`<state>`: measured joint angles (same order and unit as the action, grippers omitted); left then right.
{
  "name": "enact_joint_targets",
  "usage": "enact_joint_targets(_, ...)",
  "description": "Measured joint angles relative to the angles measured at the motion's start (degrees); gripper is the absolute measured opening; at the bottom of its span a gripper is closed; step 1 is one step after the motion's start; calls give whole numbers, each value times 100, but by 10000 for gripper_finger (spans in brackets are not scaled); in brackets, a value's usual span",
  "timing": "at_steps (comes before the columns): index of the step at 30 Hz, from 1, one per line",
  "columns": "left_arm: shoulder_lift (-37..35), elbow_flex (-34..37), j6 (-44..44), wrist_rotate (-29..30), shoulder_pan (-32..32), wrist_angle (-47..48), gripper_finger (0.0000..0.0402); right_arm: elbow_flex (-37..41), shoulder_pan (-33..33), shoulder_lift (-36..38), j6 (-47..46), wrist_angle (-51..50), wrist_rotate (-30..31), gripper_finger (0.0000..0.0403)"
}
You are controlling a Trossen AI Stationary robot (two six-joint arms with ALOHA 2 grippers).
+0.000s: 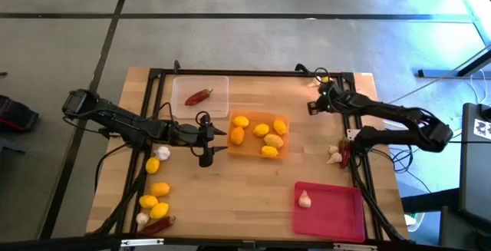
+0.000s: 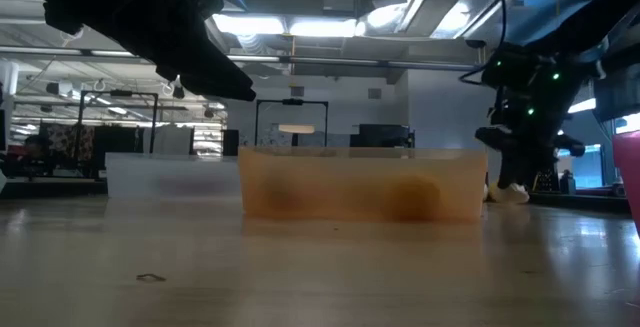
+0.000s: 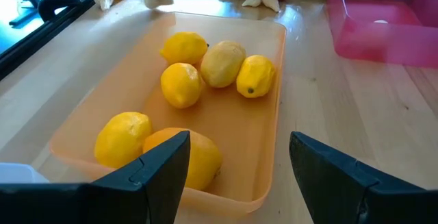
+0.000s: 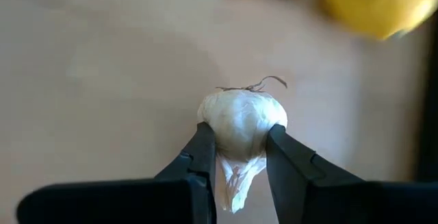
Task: Sort produce into baskets
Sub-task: Put the garlic into the red bin
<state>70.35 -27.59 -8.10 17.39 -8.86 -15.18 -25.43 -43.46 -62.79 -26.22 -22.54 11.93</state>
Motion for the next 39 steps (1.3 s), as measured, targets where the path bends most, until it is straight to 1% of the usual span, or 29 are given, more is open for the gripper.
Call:
enact_joint_targets(3, 0, 0, -7, 0, 0, 2, 246, 0, 2, 233, 129, -335, -703, 83)
enact_joint_targets(6, 0, 0, -11, 0, 0, 2, 246, -10, 25, 354, 244, -682, -1139, 83)
enact_joint_targets(11, 0, 0, -70, 0, 0, 4, 246, -27, 573, 524, 120, -743, -1458, 83)
enact_joint_targets(13, 0, 0, -81, 0, 0, 3, 246, -122, 872, 568, -40, -777, -1465, 83)
enact_joint_targets(16, 0, 0, -83, 0, 0, 2, 246, -338, 1382, 640, -309, -907, -1472, 83)
enact_joint_targets(19, 0, 0, -85, 0, 0, 0, 246, -716, 1809, 654, -621, -1202, -1745, 83)
enact_joint_targets(24, 0, 0, -70, 0, 0, 0, 246, -1471, 2602, 654, -920, -2041, -1736, 83)
enact_joint_targets(28, 0, 0, -49, 0, 0, 2, 246, -2000, 3400, 654, -1484, -2494, -1727, 83)
enact_joint_targets(30, 0, 0, 0, 0, 0, 0, 246, -2214, 3856, 654, -1798, -2569, -1726, 83)
enact_joint_targets(35, 0, 0, 55, 0, 0, 1, 246, -2538, 5073, 654, -2661, -2349, -1684, 83)
enact_joint_targets(37, 0, 0, 57, 0, 0, 0, 246, -2587, 5543, 654, -3036, -2330, -1514, 83)
enact_joint_targets(39, 0, 0, 57, 0, 0, 0, 246, -2592, 6012, 652, -3400, -2340, -1212, 83)
